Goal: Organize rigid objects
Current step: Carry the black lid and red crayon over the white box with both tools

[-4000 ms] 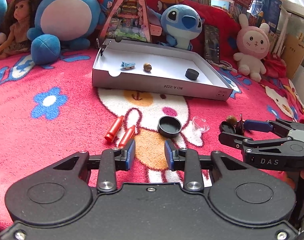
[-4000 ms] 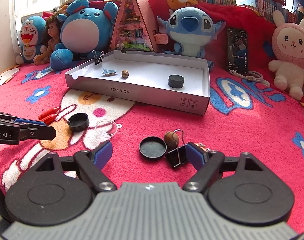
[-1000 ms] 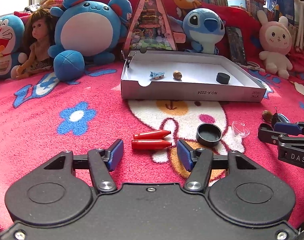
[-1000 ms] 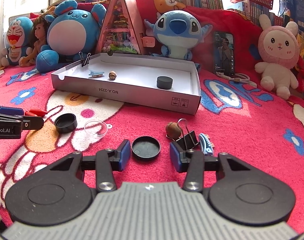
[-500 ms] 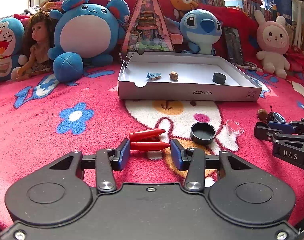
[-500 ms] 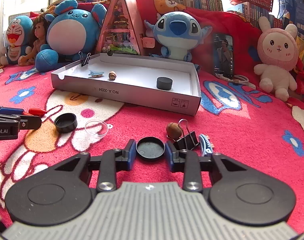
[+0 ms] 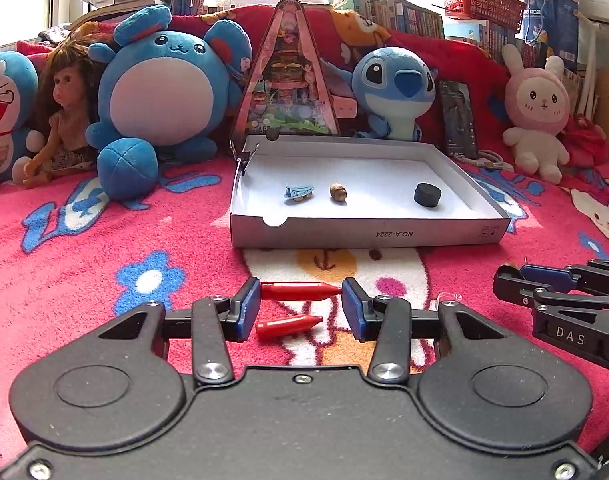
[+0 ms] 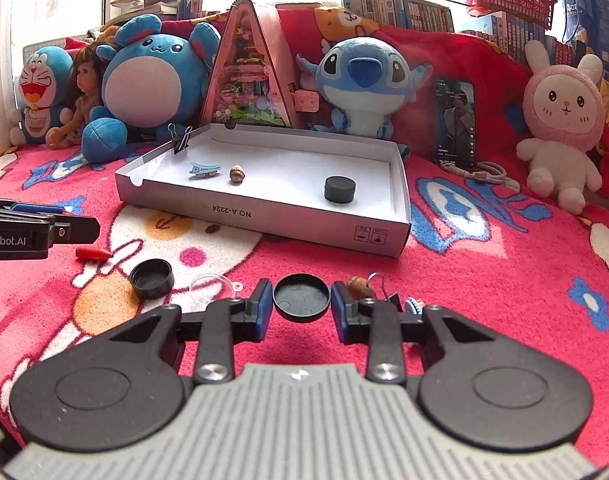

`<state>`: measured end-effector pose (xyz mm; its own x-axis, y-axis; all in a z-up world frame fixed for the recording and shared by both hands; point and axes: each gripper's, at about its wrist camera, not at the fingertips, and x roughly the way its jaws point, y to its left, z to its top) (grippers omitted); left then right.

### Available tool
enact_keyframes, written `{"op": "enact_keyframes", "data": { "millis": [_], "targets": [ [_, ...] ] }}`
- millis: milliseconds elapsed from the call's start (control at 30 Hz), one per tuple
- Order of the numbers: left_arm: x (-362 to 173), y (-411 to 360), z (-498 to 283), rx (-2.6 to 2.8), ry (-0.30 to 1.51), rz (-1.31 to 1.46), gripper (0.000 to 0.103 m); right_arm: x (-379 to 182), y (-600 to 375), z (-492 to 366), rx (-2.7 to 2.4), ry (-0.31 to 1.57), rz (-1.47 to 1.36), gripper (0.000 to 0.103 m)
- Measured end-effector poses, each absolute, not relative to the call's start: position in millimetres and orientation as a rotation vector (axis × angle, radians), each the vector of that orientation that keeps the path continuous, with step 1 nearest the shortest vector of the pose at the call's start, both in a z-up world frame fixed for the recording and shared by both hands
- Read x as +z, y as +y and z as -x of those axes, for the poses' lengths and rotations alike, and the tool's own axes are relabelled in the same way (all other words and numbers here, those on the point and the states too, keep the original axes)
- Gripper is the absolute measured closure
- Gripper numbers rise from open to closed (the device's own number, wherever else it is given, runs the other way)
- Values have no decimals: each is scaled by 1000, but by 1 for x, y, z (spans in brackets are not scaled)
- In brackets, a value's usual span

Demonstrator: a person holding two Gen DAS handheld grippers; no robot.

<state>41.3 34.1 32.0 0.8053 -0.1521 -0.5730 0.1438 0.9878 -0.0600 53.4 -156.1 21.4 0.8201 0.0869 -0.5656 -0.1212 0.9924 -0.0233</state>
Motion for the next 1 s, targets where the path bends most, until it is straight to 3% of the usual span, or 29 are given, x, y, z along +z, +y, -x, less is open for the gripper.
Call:
{"op": "enact_keyframes", "data": {
  "millis": [500,833,1000],
  "targets": [
    [81,31,-141,-216,665,40,61,66,-181,-145,48,681,-46,66],
    [71,27,-237,-187,897,109,61,67,-186,-217,27,802,-86,66],
    [61,22,-257,-143,929,101,61,58,-185,-237,6,851,-88,66]
  ]
}}
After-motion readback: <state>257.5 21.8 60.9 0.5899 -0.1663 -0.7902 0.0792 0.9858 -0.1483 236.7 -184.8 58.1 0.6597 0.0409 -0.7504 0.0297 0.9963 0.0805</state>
